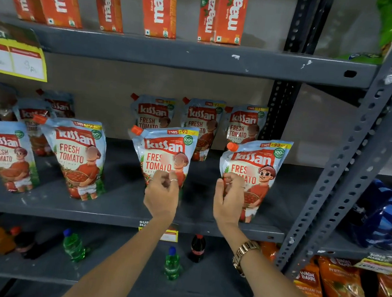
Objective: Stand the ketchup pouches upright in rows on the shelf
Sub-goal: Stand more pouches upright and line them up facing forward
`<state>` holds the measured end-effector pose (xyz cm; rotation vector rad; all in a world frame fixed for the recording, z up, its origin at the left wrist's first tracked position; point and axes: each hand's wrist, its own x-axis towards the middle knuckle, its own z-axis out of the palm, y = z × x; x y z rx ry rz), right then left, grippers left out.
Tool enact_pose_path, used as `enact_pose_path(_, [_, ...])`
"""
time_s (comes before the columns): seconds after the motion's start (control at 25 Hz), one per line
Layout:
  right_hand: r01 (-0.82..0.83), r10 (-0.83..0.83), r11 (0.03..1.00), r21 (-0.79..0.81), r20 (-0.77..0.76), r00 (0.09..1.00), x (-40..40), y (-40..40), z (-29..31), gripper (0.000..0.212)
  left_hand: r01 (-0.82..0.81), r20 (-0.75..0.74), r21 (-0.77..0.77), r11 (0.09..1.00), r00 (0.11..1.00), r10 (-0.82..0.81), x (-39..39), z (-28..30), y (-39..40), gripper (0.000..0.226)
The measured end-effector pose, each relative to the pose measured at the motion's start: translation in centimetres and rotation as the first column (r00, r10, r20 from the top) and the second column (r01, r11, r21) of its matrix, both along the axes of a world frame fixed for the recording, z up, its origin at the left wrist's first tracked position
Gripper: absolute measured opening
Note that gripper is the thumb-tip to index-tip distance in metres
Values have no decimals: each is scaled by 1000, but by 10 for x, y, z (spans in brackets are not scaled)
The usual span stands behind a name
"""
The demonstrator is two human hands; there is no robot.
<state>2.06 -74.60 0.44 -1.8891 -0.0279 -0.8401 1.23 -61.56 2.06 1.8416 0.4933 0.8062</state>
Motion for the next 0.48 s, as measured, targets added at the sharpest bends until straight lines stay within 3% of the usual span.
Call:
enact_pose_path(0.12, [-124, 123, 992, -20, -35, 992, 6, 29, 1, 23, 35, 20, -34, 999, 999, -35, 4, -2, 32, 25])
enact_pose_path(0.28, [-223, 225, 974, 36, -239, 945, 19, 61, -5, 34, 105, -61, -95, 990, 992, -111, 16, -9, 66, 64])
enact_pose_path(0.36, [-273, 279, 960, 66, -333, 901, 25, 73, -12, 40, 225, -112, -189, 956, 962, -249, 23, -16, 79, 77])
enact_pose_path(0.48, [-320, 327, 943, 87, -409, 852, 27, 80, -18, 32, 427, -192, -328, 843, 843, -502, 26, -23, 84, 59])
